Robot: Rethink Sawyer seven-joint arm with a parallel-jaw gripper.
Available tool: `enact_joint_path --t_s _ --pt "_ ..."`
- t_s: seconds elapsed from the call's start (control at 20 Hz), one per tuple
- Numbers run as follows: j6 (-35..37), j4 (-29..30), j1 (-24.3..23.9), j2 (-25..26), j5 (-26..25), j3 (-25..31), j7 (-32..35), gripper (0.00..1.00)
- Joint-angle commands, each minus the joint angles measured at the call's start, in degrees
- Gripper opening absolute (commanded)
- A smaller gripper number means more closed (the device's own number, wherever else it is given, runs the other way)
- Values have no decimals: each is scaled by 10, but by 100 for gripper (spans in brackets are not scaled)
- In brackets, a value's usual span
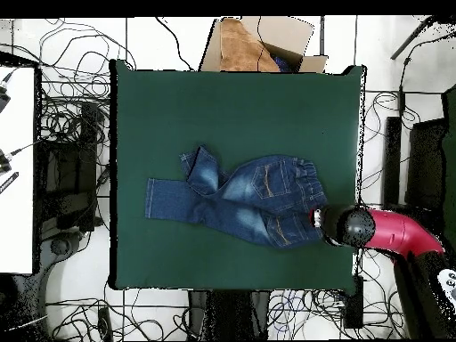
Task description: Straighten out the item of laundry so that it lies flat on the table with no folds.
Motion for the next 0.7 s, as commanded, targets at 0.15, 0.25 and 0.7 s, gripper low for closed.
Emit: enact_joint_path --t_s 0.15,0.25,0.7 --pt "-21 -45 17 18 -70 42 -111 100" --pt "-18 -48 14 18 -74 46 -114 100" --pt "3 -50 13 14 -78 53 -113 100"
